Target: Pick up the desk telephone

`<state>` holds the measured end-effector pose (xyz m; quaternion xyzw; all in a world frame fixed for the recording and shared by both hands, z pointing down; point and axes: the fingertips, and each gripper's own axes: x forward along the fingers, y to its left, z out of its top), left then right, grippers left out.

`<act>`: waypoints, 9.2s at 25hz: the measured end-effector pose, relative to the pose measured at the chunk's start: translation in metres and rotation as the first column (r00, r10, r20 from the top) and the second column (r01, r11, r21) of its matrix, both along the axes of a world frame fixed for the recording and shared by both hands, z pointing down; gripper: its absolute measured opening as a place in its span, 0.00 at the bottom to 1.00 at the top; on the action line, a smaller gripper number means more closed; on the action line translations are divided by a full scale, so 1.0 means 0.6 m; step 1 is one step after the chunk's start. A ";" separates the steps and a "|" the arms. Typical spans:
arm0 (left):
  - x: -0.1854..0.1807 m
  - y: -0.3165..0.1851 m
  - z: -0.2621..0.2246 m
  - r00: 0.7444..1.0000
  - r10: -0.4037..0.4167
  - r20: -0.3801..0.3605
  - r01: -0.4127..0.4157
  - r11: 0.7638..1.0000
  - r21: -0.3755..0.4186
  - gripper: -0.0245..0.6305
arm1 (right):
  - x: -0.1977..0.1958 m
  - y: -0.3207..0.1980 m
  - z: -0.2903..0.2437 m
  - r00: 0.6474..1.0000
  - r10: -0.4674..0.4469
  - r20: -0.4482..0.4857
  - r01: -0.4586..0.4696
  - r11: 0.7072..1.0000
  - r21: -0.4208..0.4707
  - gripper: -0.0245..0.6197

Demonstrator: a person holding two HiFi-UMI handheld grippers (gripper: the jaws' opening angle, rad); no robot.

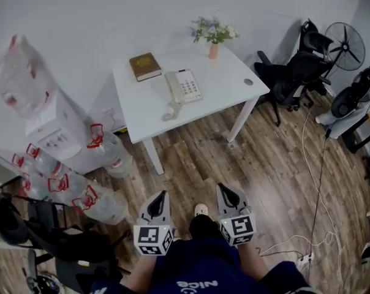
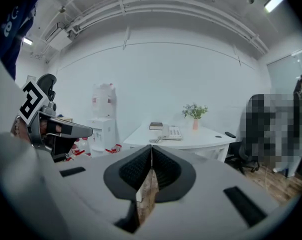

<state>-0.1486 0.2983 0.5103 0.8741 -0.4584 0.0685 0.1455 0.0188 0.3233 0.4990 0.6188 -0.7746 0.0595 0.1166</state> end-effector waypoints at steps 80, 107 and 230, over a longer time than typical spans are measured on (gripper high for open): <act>0.194 -0.827 0.092 0.976 -0.191 -0.104 0.141 0.920 -0.365 0.07 | 0.213 -0.858 0.055 0.978 -0.104 0.180 0.139 0.970 -0.197 0.10; 0.217 -0.916 0.200 0.825 -0.261 -0.501 -0.198 0.697 -0.689 0.53 | 0.200 -0.984 0.227 0.768 -0.049 0.638 0.493 0.680 -0.542 0.49; 0.139 -0.809 -0.189 0.767 0.174 -0.617 -0.318 0.939 -0.130 0.57 | 0.068 -0.871 -0.167 0.647 -0.391 0.655 0.547 0.836 -0.041 0.42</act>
